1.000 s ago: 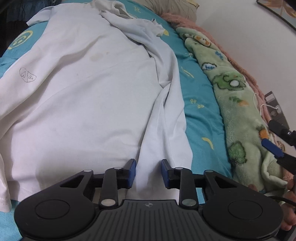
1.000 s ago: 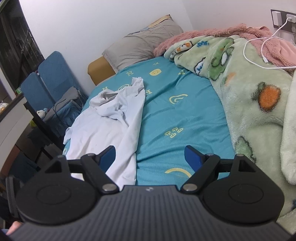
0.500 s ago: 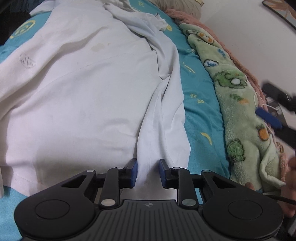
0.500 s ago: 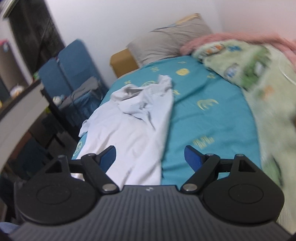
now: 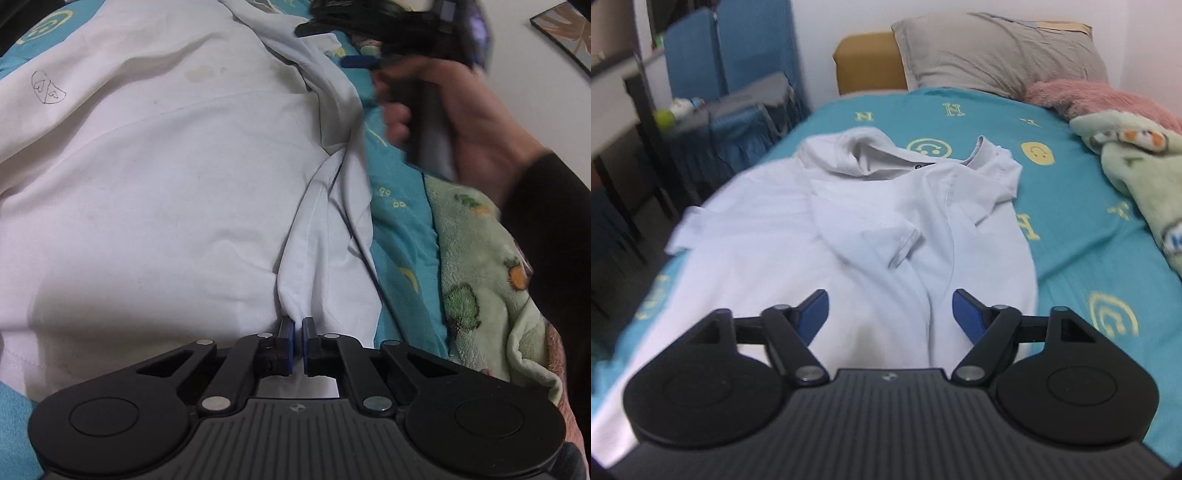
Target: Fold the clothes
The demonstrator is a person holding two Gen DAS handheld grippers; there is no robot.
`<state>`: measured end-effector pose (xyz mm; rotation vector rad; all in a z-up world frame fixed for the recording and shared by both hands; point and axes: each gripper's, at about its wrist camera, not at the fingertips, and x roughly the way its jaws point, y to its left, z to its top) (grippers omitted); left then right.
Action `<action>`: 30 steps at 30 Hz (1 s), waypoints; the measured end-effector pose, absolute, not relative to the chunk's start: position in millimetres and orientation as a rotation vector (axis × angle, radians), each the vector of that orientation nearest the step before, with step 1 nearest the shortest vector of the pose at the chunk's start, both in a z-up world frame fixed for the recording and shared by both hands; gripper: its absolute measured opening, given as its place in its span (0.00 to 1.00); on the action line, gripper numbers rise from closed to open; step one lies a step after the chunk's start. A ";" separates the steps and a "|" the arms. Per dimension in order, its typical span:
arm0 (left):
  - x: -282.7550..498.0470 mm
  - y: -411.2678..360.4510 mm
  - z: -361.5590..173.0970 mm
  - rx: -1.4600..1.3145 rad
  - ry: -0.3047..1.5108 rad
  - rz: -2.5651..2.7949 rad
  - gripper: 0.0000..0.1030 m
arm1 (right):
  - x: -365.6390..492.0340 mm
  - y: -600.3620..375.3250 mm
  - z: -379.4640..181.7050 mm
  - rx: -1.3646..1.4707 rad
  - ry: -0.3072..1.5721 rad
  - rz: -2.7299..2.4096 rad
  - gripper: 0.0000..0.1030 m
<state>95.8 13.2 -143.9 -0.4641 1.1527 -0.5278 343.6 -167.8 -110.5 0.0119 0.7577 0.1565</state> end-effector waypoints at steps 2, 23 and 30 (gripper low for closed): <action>95.5 14.9 -144.5 -0.467 1.148 -0.535 0.03 | 364.3 -164.9 -123.3 0.015 0.773 0.112 0.59; 68.3 46.8 -108.0 -0.480 1.032 -0.489 0.03 | 417.7 -148.9 -100.2 0.097 0.606 0.021 0.07; 85.7 50.2 -108.2 -0.423 1.054 -0.428 0.47 | 420.9 -146.8 -127.3 0.107 0.611 0.026 0.10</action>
